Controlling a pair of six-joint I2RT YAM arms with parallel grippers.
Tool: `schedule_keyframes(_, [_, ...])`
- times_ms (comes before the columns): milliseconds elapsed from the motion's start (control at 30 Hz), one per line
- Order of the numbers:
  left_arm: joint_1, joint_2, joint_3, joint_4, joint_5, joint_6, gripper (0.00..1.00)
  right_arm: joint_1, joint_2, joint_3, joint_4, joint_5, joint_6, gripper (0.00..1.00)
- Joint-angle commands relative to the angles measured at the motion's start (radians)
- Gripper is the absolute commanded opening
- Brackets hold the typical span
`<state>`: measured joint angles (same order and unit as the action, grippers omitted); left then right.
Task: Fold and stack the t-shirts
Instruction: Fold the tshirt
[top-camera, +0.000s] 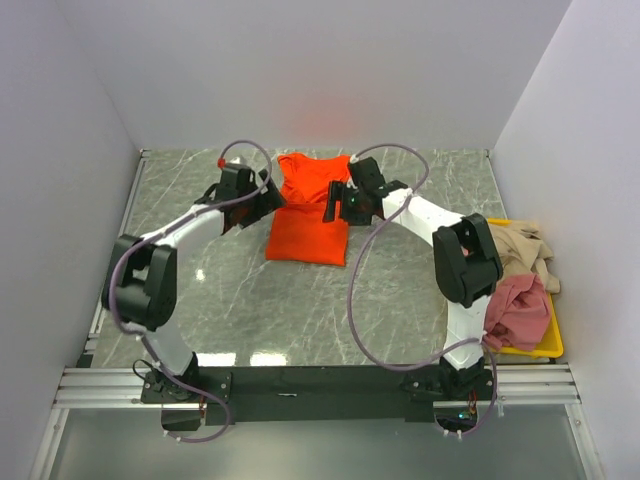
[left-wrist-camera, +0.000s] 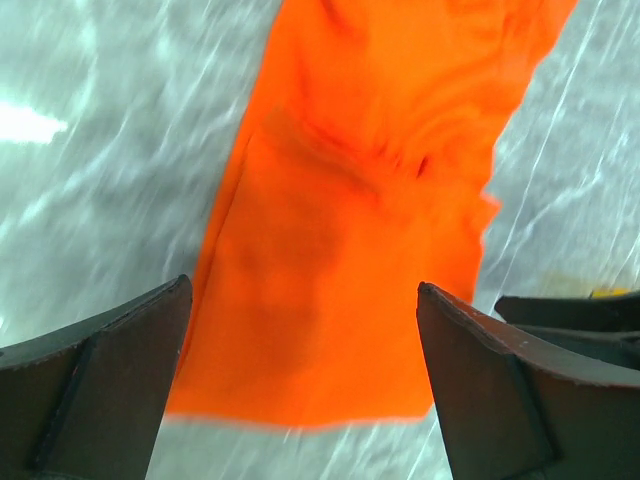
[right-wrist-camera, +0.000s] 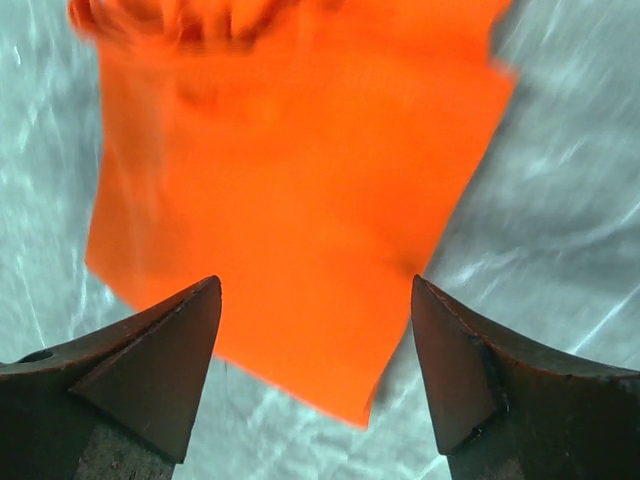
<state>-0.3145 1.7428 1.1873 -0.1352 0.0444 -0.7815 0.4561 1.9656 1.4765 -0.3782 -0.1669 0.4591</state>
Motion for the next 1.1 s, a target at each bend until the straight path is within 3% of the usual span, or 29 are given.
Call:
schedule_keyframes(0, [0.002,-0.093,-0.103,0.003,0.005,-0.009,0.99,0.035,-0.099,-0.121,0.030,-0.002,0.009,0.83])
schedule_keyframes(233, [-0.001,-0.138,-0.308,0.072,0.084,-0.088,0.97,0.046,-0.218,-0.346,0.091,-0.057,0.059,0.81])
schedule_keyframes(333, [-0.001,-0.134,-0.356,0.109,0.094,-0.104,0.83,0.046,-0.228,-0.384,0.110,-0.074,0.069,0.79])
schedule_keyframes(467, [-0.001,-0.089,-0.353,0.118,0.114,-0.098,0.55,0.046,-0.212,-0.403,0.133,-0.081,0.093,0.72])
schedule_keyframes(567, [-0.005,-0.057,-0.344,0.100,0.086,-0.104,0.41,0.046,-0.188,-0.410,0.166,-0.095,0.105,0.60])
schedule_keyframes(733, [-0.012,-0.020,-0.319,0.089,0.072,-0.096,0.30,0.047,-0.136,-0.389,0.180,-0.111,0.116,0.47])
schedule_keyframes(767, [-0.014,-0.016,-0.315,0.085,0.072,-0.094,0.13,0.047,-0.129,-0.387,0.188,-0.120,0.122,0.45])
schedule_keyframes(800, [-0.015,-0.008,-0.308,0.083,0.074,-0.091,0.01,0.047,-0.131,-0.389,0.185,-0.134,0.127,0.34])
schedule_keyframes(967, [-0.043,-0.037,-0.325,0.098,0.065,-0.085,0.01,0.050,-0.157,-0.413,0.168,-0.137,0.144,0.08])
schedule_keyframes(1067, [-0.070,-0.112,-0.371,0.075,0.026,-0.085,0.01,0.055,-0.210,-0.461,0.153,-0.134,0.133,0.00])
